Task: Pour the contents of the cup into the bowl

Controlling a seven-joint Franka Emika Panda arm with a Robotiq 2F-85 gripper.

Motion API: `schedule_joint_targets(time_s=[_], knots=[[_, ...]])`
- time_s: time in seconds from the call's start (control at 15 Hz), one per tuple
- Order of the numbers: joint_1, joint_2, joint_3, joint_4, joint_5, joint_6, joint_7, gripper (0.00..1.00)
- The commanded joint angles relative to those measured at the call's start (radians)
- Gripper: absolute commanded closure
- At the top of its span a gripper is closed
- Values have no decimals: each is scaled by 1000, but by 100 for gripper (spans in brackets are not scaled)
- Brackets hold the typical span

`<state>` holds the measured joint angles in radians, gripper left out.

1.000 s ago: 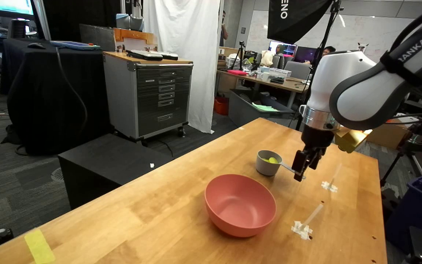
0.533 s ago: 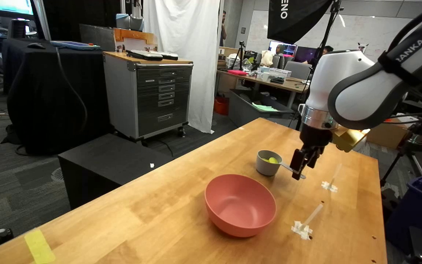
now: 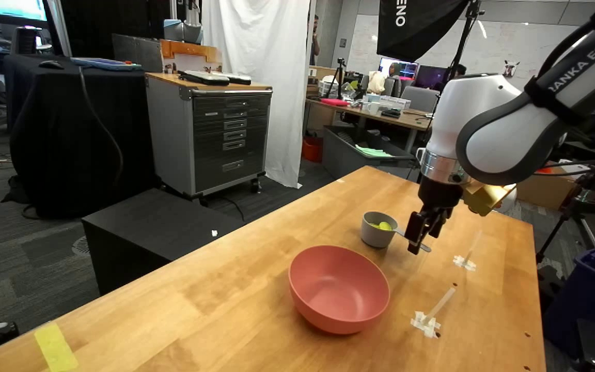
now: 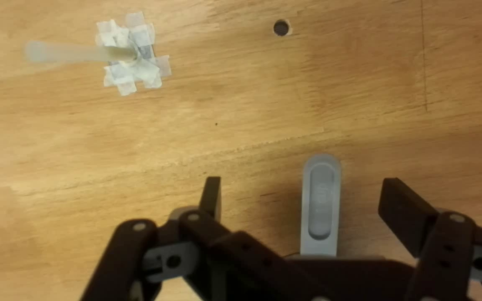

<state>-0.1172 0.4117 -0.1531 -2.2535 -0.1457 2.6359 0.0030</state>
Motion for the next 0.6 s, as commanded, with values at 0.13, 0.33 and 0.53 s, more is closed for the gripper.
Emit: schedule_joint_targets(time_s=[0.13, 0.33, 0.53], knots=[[17, 23, 0, 28, 3, 7, 13, 27], [21, 25, 1, 32, 4, 6, 12, 58], [23, 27, 2, 38, 5, 4, 11, 66]])
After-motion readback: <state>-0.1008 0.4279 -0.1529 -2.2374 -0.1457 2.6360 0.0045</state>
